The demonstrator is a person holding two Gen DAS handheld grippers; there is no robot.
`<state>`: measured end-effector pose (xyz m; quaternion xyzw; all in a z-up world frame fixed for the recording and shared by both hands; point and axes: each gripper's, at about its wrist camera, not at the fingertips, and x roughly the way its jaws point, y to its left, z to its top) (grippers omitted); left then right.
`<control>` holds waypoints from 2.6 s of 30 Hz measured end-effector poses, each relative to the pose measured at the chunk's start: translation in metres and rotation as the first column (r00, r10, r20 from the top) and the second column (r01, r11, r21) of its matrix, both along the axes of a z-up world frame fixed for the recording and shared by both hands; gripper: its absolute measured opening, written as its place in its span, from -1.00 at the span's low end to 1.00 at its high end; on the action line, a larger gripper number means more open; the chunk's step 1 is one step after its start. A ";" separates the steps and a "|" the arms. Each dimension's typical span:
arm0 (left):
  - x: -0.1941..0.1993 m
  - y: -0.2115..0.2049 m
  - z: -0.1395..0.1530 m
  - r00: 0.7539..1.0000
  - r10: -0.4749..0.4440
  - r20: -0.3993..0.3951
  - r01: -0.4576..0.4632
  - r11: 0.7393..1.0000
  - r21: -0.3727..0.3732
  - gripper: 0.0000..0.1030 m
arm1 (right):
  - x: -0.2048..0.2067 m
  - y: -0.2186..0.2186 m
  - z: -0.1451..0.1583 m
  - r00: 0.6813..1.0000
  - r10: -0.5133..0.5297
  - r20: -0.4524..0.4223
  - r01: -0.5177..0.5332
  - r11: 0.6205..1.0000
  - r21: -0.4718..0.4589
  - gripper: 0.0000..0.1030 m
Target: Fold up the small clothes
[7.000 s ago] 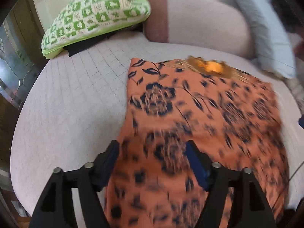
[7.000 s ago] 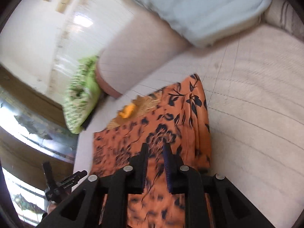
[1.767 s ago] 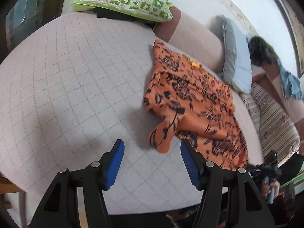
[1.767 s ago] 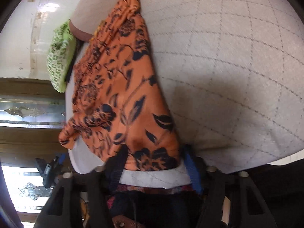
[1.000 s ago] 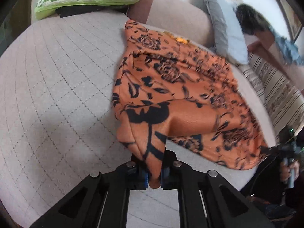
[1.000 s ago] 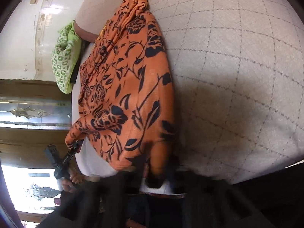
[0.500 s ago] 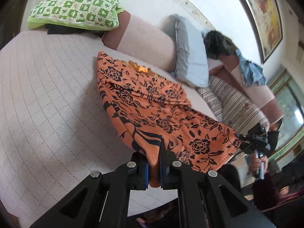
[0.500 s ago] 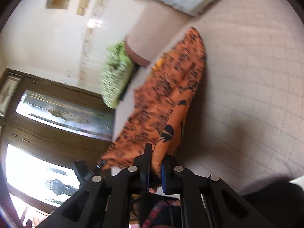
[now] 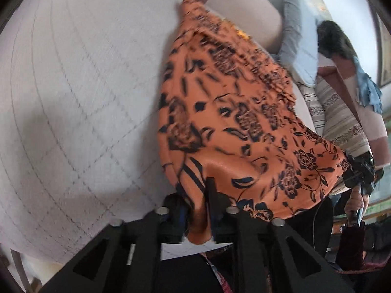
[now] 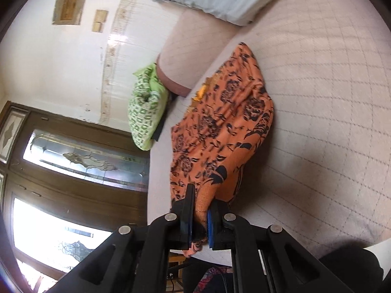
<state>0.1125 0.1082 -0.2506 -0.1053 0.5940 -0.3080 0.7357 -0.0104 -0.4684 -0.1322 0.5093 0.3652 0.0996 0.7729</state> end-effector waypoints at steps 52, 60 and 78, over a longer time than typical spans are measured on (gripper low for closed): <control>0.340 -0.108 0.049 0.916 0.398 0.042 -0.379 0.896 -0.231 0.27 | 0.340 -0.176 -0.095 0.953 -0.297 -0.059 0.303 0.928 0.217 0.45; 0.257 -0.125 0.080 0.928 0.269 0.256 -0.235 0.959 -0.158 0.35 | 0.309 -0.110 -0.008 0.991 -0.109 0.080 0.116 0.989 -0.087 0.45; 0.359 -0.232 0.024 0.933 0.309 0.185 -0.326 0.942 0.072 0.35 | 0.455 0.033 -0.069 0.982 0.096 -0.161 -0.153 0.908 -0.391 -0.22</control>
